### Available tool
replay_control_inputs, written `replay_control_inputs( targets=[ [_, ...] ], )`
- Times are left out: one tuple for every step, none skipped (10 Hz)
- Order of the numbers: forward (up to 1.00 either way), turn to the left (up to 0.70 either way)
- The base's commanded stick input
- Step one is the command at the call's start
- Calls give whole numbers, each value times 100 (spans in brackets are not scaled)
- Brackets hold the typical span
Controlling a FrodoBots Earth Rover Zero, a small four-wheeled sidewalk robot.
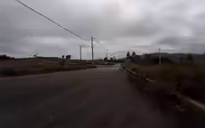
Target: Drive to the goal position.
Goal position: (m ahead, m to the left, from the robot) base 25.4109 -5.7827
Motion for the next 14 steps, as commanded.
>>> replay_control_inputs(
  targets=[
    [70,0],
    [70,3],
    [70,10],
    [70,14],
    [70,12],
    [70,0],
    [70,0],
    [70,0],
    [70,0],
    [70,0],
    [70,0],
    [70,0],
    [70,0],
    [70,0]
  ],
)
